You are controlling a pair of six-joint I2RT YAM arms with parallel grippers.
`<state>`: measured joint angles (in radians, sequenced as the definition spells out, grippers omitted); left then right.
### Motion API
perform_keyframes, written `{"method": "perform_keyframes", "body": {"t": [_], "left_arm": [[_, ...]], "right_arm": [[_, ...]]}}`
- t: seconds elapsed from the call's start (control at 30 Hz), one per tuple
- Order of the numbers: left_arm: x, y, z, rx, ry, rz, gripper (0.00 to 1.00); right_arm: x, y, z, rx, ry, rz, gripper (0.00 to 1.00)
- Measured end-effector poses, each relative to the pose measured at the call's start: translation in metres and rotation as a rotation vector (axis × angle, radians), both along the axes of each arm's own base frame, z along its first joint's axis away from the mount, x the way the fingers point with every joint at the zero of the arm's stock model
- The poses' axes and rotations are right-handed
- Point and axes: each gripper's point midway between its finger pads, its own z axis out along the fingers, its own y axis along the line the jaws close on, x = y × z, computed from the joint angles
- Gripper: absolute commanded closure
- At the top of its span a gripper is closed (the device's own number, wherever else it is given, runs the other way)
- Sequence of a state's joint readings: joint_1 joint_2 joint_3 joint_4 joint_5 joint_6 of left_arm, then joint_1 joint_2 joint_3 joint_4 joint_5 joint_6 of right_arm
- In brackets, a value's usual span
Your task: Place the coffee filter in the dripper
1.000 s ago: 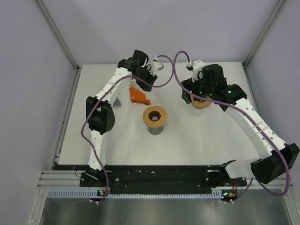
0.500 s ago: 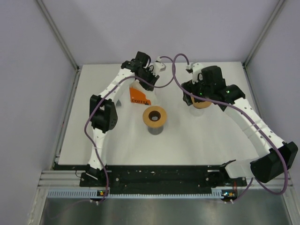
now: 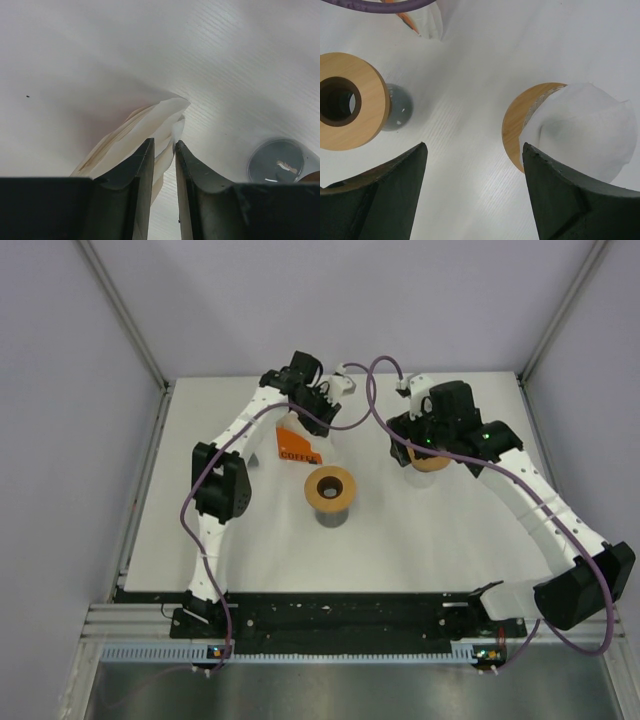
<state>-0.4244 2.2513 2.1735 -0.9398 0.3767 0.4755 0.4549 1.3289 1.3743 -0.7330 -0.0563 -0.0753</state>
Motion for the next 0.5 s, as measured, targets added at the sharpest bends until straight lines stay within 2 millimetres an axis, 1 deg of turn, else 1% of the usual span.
{"method": "perform_keyframes", "body": {"t": [0.1,0.17,0.27,0.4,0.5], "left_arm": [[0.0,0.002,-0.002,0.013,-0.002,0.0,0.69],[0.001,0.003,-0.003,0.021,-0.004,-0.001,0.72],[0.002,0.004,-0.007,0.029,-0.002,-0.001,0.8],[0.001,0.004,-0.011,0.036,0.004,-0.006,1.0],[0.001,0.004,-0.011,0.035,0.005,-0.008,1.0]], "right_arm": [[-0.001,0.001,0.0,0.003,0.001,0.008,0.24],[-0.001,0.002,0.0,0.008,0.003,0.015,0.24],[-0.002,0.003,0.0,0.01,0.005,0.019,0.23],[-0.002,0.004,0.0,0.014,0.006,0.023,0.23],[-0.002,0.004,0.0,0.015,0.007,0.024,0.23]]}}
